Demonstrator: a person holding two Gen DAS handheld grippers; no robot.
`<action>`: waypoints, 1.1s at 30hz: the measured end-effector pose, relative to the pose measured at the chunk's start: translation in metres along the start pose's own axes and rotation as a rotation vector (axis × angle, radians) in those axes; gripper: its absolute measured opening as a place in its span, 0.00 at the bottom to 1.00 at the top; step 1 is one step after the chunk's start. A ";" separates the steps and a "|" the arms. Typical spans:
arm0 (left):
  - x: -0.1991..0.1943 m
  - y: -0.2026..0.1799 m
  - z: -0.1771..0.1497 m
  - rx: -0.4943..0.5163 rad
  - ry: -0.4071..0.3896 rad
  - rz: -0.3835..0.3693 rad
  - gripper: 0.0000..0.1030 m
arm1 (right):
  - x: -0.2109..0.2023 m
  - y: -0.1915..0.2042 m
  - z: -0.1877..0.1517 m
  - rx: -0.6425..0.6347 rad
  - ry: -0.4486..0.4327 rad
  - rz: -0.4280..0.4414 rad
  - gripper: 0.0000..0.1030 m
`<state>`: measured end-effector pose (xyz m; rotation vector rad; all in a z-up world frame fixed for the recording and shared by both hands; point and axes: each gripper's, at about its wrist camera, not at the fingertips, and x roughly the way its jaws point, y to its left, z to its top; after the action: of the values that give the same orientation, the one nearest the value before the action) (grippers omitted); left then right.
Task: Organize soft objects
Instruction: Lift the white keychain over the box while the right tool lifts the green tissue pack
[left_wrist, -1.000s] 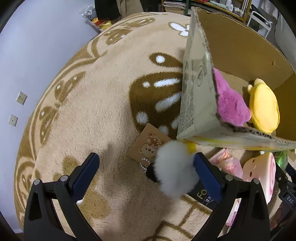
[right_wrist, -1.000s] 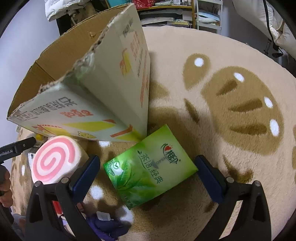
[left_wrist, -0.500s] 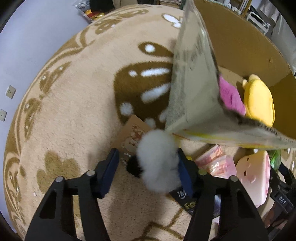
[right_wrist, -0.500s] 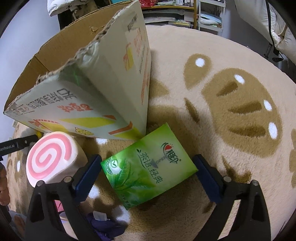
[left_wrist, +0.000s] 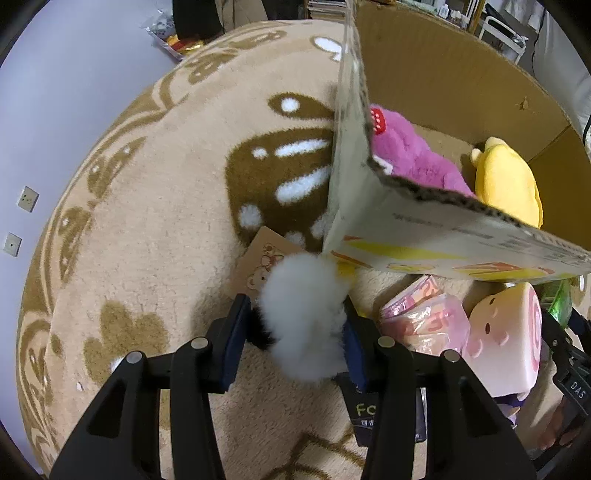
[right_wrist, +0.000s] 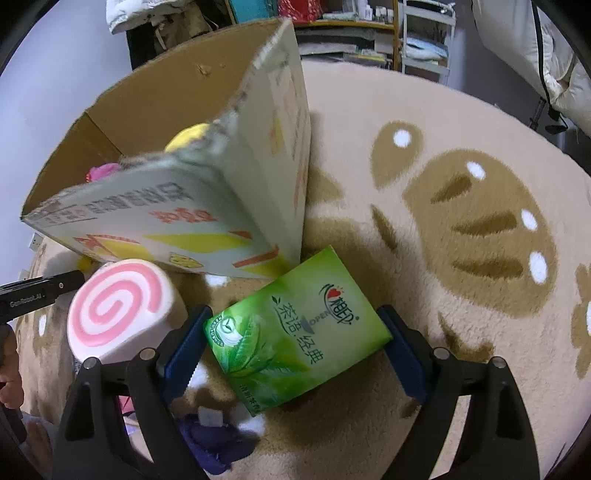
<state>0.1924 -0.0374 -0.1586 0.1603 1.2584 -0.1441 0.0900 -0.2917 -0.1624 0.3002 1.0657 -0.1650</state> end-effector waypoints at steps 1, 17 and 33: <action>-0.003 0.001 -0.001 -0.004 -0.008 0.001 0.44 | -0.004 0.001 0.000 -0.002 -0.009 0.001 0.90; -0.074 0.007 -0.029 -0.005 -0.173 0.019 0.44 | -0.084 0.010 -0.005 0.005 -0.254 0.036 0.90; -0.152 0.006 -0.041 0.008 -0.510 0.022 0.44 | -0.144 0.034 0.012 -0.111 -0.495 0.078 0.90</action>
<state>0.1092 -0.0205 -0.0260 0.1330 0.7476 -0.1587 0.0409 -0.2649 -0.0247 0.1855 0.5689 -0.1015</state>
